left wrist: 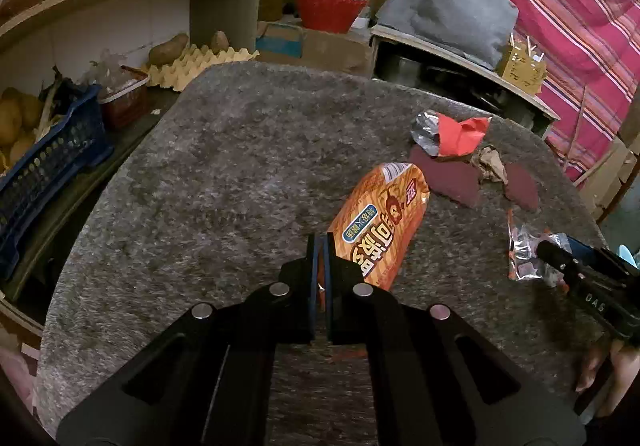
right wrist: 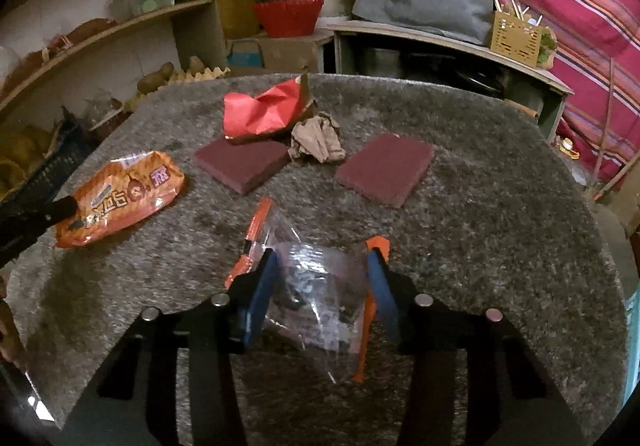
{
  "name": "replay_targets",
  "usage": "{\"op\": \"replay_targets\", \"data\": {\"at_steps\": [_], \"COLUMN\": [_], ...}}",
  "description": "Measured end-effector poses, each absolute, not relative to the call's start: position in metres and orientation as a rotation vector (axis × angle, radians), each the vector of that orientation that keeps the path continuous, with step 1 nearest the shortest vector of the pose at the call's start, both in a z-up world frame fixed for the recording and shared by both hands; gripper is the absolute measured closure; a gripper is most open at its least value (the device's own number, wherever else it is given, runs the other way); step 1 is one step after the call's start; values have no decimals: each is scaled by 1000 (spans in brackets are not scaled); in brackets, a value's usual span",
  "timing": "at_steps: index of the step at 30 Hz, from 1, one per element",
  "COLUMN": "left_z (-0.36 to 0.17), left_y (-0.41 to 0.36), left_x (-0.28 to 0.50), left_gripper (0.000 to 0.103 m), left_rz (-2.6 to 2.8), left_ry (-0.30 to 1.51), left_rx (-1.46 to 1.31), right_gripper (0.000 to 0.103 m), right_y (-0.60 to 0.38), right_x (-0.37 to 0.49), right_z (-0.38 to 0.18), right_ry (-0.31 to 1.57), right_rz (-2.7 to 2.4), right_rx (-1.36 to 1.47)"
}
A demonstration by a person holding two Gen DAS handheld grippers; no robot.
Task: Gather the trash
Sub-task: 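Grasp the clear plastic bag with the right tool while the left tool holds the snack bag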
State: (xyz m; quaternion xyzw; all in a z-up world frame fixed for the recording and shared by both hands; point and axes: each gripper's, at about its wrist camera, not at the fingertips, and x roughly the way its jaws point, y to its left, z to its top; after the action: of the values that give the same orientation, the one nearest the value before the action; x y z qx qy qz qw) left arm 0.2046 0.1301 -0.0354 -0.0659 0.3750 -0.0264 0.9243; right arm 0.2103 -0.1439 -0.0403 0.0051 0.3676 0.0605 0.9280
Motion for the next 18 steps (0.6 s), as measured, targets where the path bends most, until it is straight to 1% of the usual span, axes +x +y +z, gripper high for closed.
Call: {"op": "replay_targets", "data": {"at_steps": [4, 18], "left_z": [-27, 5], "left_y": [122, 73], "left_x": [201, 190], "left_gripper": [102, 102], "left_rz": [-71, -200], "left_ry": [748, 668], "left_rx": [-139, -160], "right_gripper": [62, 62], "right_y": [-156, -242], "right_x": [205, 177], "right_z": [-30, -4], "right_ry": [718, 637], "right_rz": [118, -12], "right_rx": [35, 113]}}
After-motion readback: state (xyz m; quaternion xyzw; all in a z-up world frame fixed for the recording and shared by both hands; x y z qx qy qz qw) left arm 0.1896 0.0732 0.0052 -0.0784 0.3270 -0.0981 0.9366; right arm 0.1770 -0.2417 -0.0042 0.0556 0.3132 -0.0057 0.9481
